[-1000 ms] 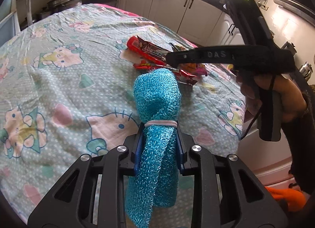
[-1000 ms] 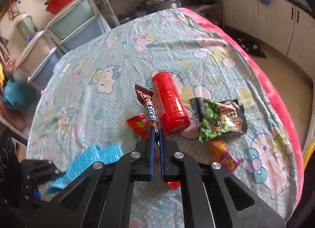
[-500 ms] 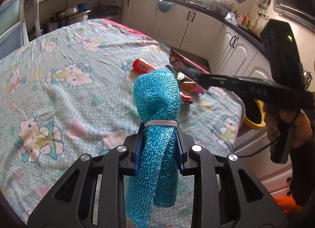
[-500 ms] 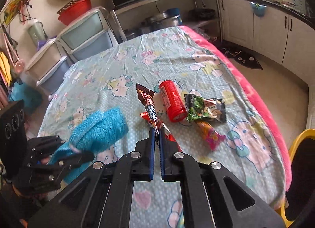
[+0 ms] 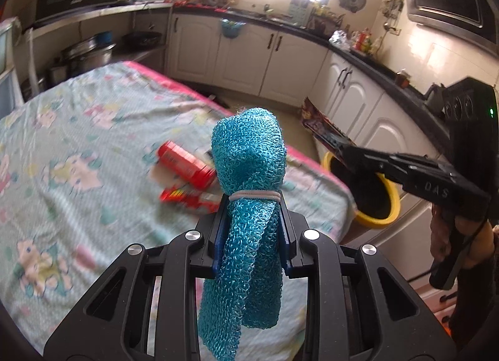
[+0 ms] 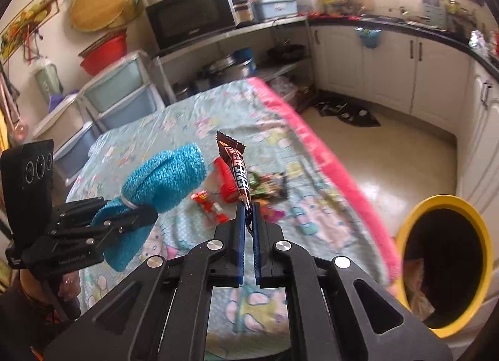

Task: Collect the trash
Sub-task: 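Carry the blue scrubber and candy wrapper over the bin with both tools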

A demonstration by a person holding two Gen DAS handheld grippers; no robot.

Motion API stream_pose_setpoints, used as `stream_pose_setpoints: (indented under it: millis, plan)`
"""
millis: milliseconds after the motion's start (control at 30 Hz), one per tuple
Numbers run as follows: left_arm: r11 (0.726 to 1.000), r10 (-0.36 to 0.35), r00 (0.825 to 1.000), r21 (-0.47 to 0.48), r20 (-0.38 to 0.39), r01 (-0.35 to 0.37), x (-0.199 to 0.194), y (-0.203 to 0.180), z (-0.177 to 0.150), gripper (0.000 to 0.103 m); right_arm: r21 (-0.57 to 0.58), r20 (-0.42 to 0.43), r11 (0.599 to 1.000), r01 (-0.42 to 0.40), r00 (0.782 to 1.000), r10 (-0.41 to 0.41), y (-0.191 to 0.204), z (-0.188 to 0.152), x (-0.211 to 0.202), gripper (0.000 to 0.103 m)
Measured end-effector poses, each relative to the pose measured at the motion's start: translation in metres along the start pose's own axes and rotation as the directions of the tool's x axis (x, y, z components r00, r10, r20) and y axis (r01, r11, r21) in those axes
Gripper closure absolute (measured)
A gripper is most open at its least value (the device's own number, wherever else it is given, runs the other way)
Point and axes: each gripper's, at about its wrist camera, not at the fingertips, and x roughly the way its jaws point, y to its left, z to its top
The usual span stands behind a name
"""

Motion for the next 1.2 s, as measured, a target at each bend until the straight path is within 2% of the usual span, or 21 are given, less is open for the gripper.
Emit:
stream_pose_setpoints:
  millis: [233,433,800,1200]
  plan:
    - [0.996,-0.052,0.998,0.067,0.031,0.05,0.009,-0.038,0.031,0.082,0.039,0.076,0.996,0.077,0.994,-0.079,-0.028,0.005,-0.04,0.098]
    - [0.988,-0.101,0.994,0.123,0.031,0.097,0.022,-0.073,0.049,0.082,0.089,0.14,0.987,0.134,0.979,-0.146,-0.055,0.004,-0.073,0.098]
    - [0.963,-0.203,0.979,0.188,0.023,0.195,0.044,-0.129,0.07,0.082,0.219,0.221,0.948,0.232,0.934,-0.28,-0.109,-0.002,-0.126,0.098]
    - [0.932,-0.286,0.958,0.225,-0.022,0.284,0.087,-0.185,0.087,0.082,0.334,0.216,0.872,0.357,0.872,-0.44,-0.151,-0.021,-0.156,0.098]
